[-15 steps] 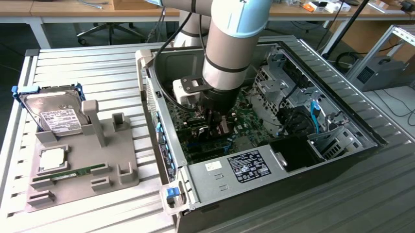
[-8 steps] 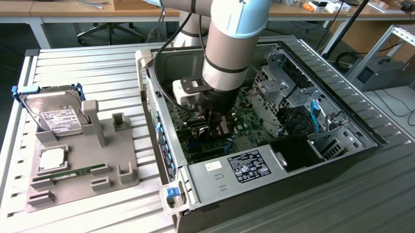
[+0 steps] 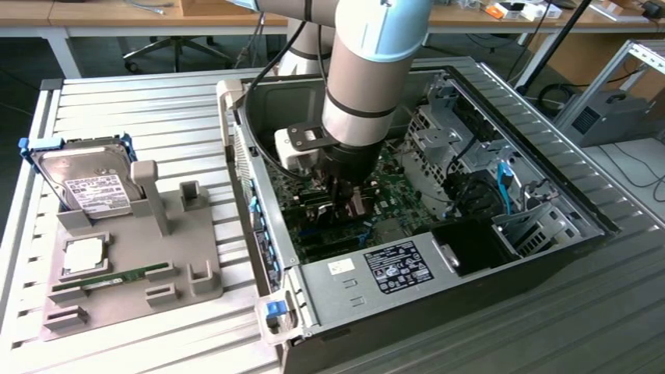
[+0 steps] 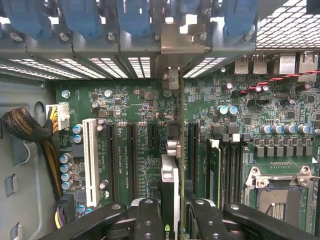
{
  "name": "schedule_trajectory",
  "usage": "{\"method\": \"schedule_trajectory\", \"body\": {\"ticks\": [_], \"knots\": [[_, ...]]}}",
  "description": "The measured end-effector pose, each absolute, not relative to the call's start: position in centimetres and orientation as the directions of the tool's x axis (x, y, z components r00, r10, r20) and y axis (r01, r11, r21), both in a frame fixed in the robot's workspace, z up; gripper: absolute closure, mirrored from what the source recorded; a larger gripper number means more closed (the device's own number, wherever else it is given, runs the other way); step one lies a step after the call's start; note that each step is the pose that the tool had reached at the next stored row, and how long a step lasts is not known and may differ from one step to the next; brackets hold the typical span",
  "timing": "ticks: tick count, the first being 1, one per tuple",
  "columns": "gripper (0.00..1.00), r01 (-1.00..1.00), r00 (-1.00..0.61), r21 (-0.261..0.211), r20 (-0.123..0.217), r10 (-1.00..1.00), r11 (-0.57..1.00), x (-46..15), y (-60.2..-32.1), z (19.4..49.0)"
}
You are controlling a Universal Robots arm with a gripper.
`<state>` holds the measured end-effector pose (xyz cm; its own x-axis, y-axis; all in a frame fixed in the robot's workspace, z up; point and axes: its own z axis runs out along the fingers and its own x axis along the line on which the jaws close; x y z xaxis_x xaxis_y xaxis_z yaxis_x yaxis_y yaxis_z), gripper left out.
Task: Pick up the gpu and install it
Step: 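Insert the gpu into the slot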
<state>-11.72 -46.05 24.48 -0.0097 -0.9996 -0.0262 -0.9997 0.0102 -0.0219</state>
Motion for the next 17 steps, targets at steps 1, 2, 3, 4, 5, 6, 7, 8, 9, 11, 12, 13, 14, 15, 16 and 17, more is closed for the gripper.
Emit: {"method": "schedule_trajectory", "body": {"ticks": [1,2,3,4,5,6,7,8,9,11,12,13,14,15,16,17], "knots": [[0.73,-1.0,-0.01,-0.022,-0.026,-1.0,0.01,-11.72,-46.05,24.48],[0.73,-1.0,-0.009,-0.023,-0.026,-1.0,0.01,-11.71,-46.04,24.47],[0.73,-1.0,-0.009,-0.024,-0.026,-1.0,0.01,-11.7,-46.04,24.37],[0.73,-1.0,-0.009,-0.025,-0.026,-1.0,0.01,-11.71,-46.05,24.29],[0.73,-1.0,-0.009,-0.025,-0.026,-1.0,0.01,-11.72,-46.05,24.28],[0.73,-1.0,-0.009,-0.025,-0.026,-1.0,0.01,-11.72,-46.05,24.28],[0.73,-1.0,-0.009,-0.025,-0.026,-1.0,0.01,-11.72,-46.05,24.27],[0.73,-1.0,-0.009,-0.025,-0.026,-1.0,0.01,-11.73,-46.04,24.26],[0.73,-1.0,-0.009,-0.026,-0.026,-1.0,0.01,-11.76,-46.04,24.26],[0.73,-1.0,-0.009,-0.028,-0.026,-1.0,0.01,-11.9,-46.04,24.26],[0.73,-1.0,-0.009,-0.029,-0.026,-1.0,0.01,-11.94,-46.04,24.26],[0.73,-0.999,-0.009,-0.031,-0.026,-1.0,0.01,-11.97,-46.04,24.26],[0.73,-0.999,-0.009,-0.034,-0.026,-1.0,0.01,-12.02,-46.04,24.25],[0.73,-0.999,-0.009,-0.035,-0.026,-1.0,0.01,-12.04,-46.04,24.25],[0.73,-0.999,-0.009,-0.036,-0.026,-1.0,0.01,-12.04,-46.04,24.25],[0.73,-0.999,-0.009,-0.036,-0.026,-1.0,0.01,-12.04,-46.04,24.25]]}}
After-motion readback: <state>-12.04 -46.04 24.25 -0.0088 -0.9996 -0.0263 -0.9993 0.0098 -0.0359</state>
